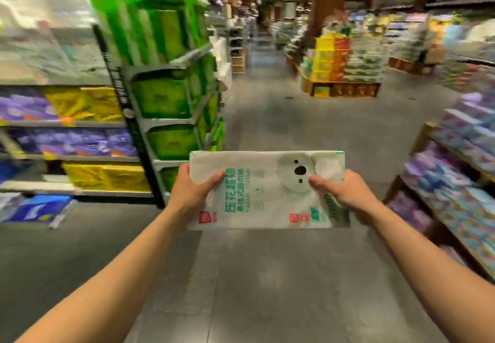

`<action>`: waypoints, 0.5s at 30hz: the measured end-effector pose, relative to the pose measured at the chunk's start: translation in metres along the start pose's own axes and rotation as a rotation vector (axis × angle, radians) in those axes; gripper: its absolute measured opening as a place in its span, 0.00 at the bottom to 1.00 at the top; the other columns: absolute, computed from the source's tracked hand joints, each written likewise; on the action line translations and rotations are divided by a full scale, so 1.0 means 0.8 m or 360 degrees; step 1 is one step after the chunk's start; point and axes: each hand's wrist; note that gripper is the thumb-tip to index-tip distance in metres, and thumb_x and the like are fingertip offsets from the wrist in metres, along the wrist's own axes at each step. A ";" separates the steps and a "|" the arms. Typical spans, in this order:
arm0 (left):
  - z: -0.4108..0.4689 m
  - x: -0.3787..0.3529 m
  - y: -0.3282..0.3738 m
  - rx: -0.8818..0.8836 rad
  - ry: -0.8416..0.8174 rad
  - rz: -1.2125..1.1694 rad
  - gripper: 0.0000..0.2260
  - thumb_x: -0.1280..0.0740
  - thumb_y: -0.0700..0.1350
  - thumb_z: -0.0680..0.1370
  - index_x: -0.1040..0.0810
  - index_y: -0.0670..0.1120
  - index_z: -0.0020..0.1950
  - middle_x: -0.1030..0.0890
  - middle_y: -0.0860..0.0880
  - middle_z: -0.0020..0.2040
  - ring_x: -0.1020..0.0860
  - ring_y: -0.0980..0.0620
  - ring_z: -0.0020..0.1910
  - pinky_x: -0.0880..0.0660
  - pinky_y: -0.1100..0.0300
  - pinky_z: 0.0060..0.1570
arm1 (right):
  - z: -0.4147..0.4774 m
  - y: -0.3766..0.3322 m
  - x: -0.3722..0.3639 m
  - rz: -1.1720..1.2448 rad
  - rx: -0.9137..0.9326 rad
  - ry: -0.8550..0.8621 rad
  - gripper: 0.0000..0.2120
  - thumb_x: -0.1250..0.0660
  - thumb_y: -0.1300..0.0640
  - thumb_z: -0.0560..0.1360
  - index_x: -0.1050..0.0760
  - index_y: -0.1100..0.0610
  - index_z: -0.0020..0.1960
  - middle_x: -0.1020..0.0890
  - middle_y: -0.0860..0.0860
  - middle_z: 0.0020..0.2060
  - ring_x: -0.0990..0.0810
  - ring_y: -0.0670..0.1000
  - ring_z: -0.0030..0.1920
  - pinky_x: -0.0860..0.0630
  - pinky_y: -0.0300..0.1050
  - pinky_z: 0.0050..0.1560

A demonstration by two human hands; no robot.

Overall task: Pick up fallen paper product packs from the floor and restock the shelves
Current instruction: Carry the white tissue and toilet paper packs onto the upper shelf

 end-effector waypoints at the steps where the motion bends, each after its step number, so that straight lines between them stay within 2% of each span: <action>1: 0.022 0.022 -0.007 0.0010 0.0075 0.0015 0.32 0.21 0.60 0.68 0.28 0.49 0.66 0.16 0.50 0.55 0.14 0.51 0.49 0.15 0.49 0.43 | 0.037 -0.011 -0.030 -0.0007 0.0028 -0.0079 0.11 0.22 0.52 0.73 0.18 0.55 0.51 0.13 0.46 0.40 0.14 0.42 0.37 0.22 0.34 0.32; 4: 0.085 0.084 -0.022 0.0029 0.0308 0.0020 0.29 0.23 0.56 0.71 0.31 0.48 0.66 0.18 0.50 0.55 0.15 0.51 0.49 0.16 0.54 0.40 | 0.155 -0.037 -0.120 -0.0019 0.0129 -0.0310 0.13 0.22 0.49 0.72 0.17 0.55 0.53 0.12 0.49 0.45 0.12 0.50 0.43 0.16 0.47 0.44; 6: 0.124 0.124 -0.027 0.0043 0.0480 0.0003 0.28 0.23 0.53 0.72 0.32 0.48 0.66 0.18 0.50 0.55 0.15 0.51 0.49 0.17 0.55 0.41 | 0.229 -0.064 -0.180 -0.0033 0.0194 -0.0478 0.13 0.23 0.49 0.73 0.17 0.54 0.53 0.11 0.49 0.44 0.12 0.51 0.42 0.16 0.51 0.46; 10: 0.197 0.212 -0.039 0.0109 0.0774 0.0003 0.33 0.21 0.58 0.69 0.29 0.48 0.67 0.16 0.48 0.56 0.15 0.51 0.49 0.16 0.52 0.43 | 0.345 -0.135 -0.300 -0.0062 0.0294 -0.0741 0.14 0.24 0.44 0.72 0.19 0.50 0.53 0.12 0.46 0.41 0.12 0.48 0.39 0.19 0.47 0.39; 12: 0.228 0.261 -0.045 0.0140 0.0905 -0.0004 0.37 0.20 0.64 0.63 0.27 0.49 0.66 0.15 0.47 0.56 0.14 0.50 0.49 0.16 0.49 0.45 | 0.391 -0.170 -0.363 -0.0062 0.0367 -0.0873 0.13 0.24 0.45 0.72 0.19 0.50 0.52 0.12 0.44 0.40 0.12 0.47 0.38 0.19 0.45 0.37; 15: 0.272 0.337 -0.061 0.0128 0.1122 -0.0007 0.40 0.20 0.67 0.59 0.25 0.48 0.64 0.15 0.48 0.55 0.14 0.50 0.49 0.16 0.49 0.45 | 0.446 -0.216 -0.465 -0.0072 0.0468 -0.0998 0.10 0.24 0.47 0.73 0.21 0.48 0.51 0.13 0.41 0.37 0.13 0.44 0.36 0.20 0.42 0.36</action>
Point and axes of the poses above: each hand's wrist, its own z-axis towards the middle knuckle, its own x-axis out of the back of the hand, y = z × x
